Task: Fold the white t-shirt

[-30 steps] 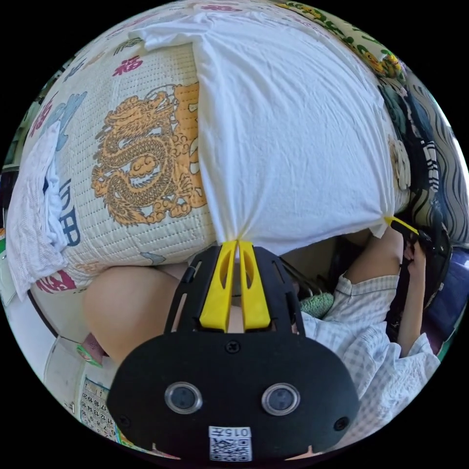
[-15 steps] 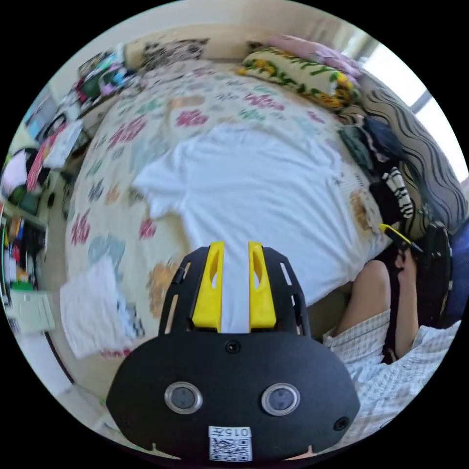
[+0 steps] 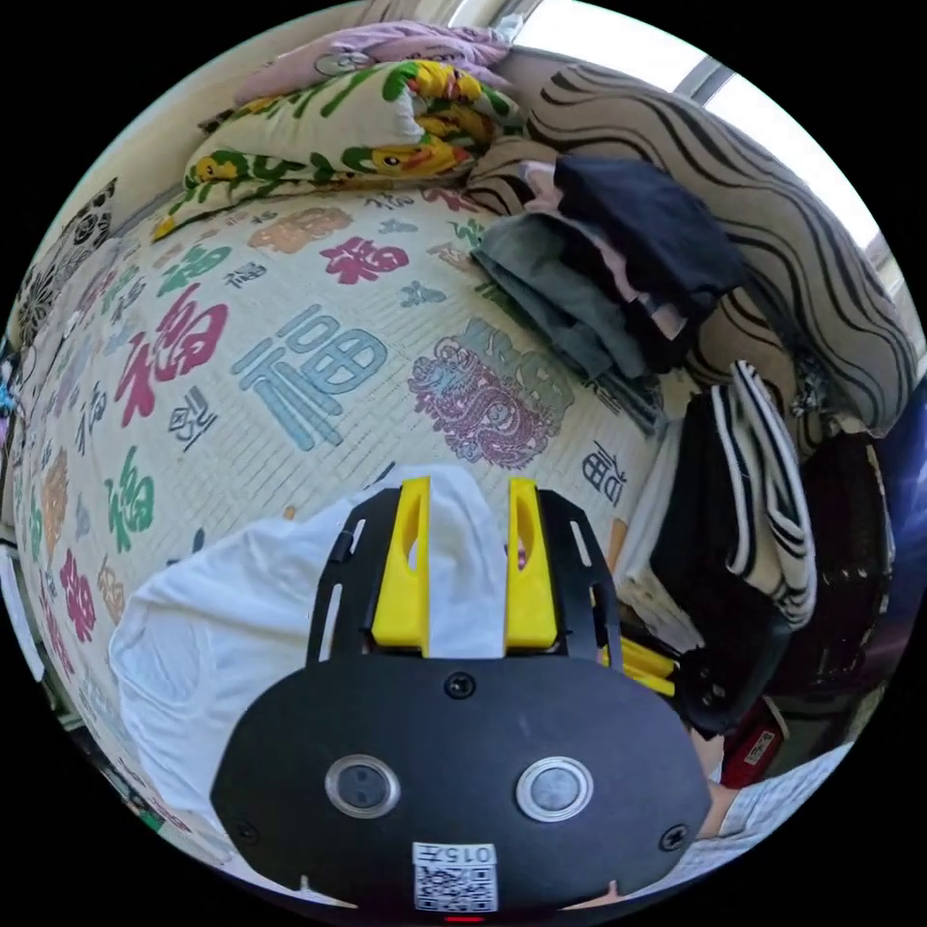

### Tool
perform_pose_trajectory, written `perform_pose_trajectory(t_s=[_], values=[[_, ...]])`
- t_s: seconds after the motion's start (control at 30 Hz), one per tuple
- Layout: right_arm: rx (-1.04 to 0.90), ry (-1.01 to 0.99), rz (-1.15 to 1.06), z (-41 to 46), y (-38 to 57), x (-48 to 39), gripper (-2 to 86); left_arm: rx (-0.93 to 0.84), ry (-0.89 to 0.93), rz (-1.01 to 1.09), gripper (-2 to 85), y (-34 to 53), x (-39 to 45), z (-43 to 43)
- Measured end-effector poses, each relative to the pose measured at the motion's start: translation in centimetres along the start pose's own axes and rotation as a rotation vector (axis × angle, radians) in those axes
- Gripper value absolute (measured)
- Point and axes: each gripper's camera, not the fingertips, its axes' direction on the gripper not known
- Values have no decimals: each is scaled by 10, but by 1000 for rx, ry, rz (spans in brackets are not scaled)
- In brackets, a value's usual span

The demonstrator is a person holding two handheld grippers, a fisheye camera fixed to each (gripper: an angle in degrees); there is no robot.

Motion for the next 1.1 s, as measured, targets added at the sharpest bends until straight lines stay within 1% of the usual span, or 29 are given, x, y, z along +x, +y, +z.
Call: perform_pose_trajectory(t_s=[0.03, 0.1, 0.23, 0.33, 0.43, 0.5, 0.53, 0.57, 0.6, 0.63, 0.67, 0.7, 0.73, 0.8, 0.83, 0.87, 0.97, 1.1], values=[[3, -55, 23, 2, -5, 5, 63, -15, -18, 11, 111, -5, 2, 5], [10, -120, 36, 3, -12, 10, 53, -91, -127, 38, 98, -22, 5, 23], [-34, -76, 8, 12, -24, 7, 12, -56, -133, 57, 46, -32, -1, 18], [-6, -82, -28, 10, -25, 2, 1, 51, -97, 47, 21, -28, -15, -5], [49, -87, -71, -1, -27, -9, -3, 204, 35, -2, 12, -7, -44, -38], [59, -88, -116, -5, -29, -19, -4, 374, 172, -104, 9, 29, -80, -66], [76, -87, -165, -8, -29, -28, -4, 418, 208, -133, 9, 41, -90, -71], [79, -80, -211, -10, -28, -39, -4, 490, 266, -205, 10, 67, -111, -79], [77, -79, -244, -11, -27, -45, -5, 555, 307, -284, 13, 95, -133, -82], [72, -83, -328, -12, -24, -60, -4, 584, 319, -329, 15, 111, -144, -82], [46, -74, -401, -10, -20, -75, -4, 626, 335, -422, 21, 141, -164, -78], [25, -73, -444, -8, -17, -83, -4, 629, 353, -512, 29, 169, -182, -69], [-32, -73, -530, -2, -11, -99, -2, 614, 362, -554, 41, 182, -190, -63], [-130, -61, -641, 13, 1, -120, 1, 510, 377, -685, 74, 224, -215, -40], [-193, -43, -683, 23, 9, -130, 4, 505, 373, -706, 79, 232, -218, -38], [-214, -31, -703, 28, 17, -136, 10, 505, 366, -730, 87, 244, -222, -35], [-181, -43, -701, 23, 23, -143, 36, 498, 359, -655, 101, 239, -224, -36], [-147, 4, -626, 25, 14, -148, 73, 459, 354, -493, 112, 191, -211, -25]])
